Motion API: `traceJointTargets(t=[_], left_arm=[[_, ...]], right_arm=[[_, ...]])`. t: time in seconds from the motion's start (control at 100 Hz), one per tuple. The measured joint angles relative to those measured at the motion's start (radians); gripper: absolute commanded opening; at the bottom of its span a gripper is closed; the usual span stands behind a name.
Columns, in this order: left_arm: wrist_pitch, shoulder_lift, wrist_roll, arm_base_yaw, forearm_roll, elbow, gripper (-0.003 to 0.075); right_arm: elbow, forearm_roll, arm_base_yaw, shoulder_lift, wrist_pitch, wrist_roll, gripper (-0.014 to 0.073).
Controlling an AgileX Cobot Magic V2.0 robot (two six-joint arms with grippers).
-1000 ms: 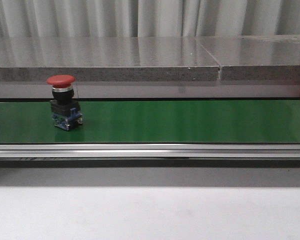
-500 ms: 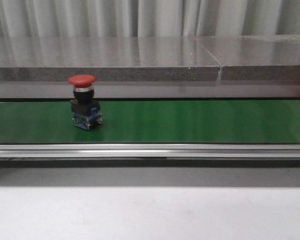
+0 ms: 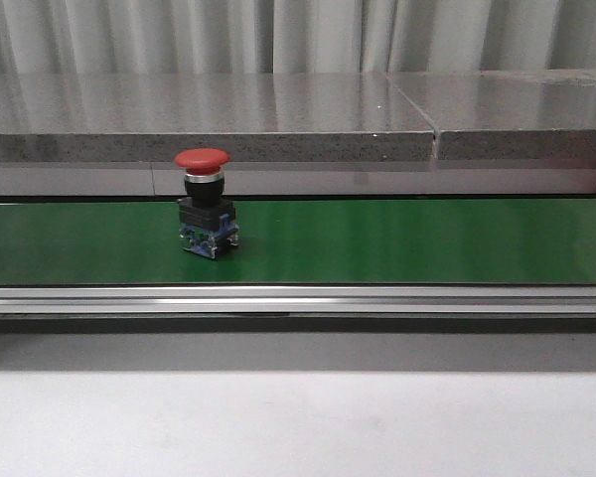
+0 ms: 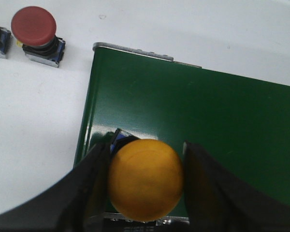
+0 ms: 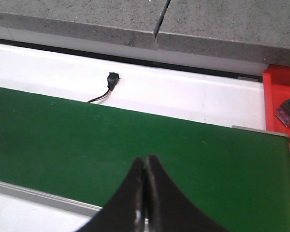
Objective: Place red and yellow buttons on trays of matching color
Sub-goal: 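Carry the yellow button onto the belt and open the left gripper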
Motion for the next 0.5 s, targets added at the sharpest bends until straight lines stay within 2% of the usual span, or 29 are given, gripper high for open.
traceJointTargets(t=[0.5], left_arm=[[-0.059,0.112,0.000,0.000,-0.009,0.000,0.0118]], right_arm=[[0.000,0.000,0.000,0.000,0.000,-0.002,-0.0067]])
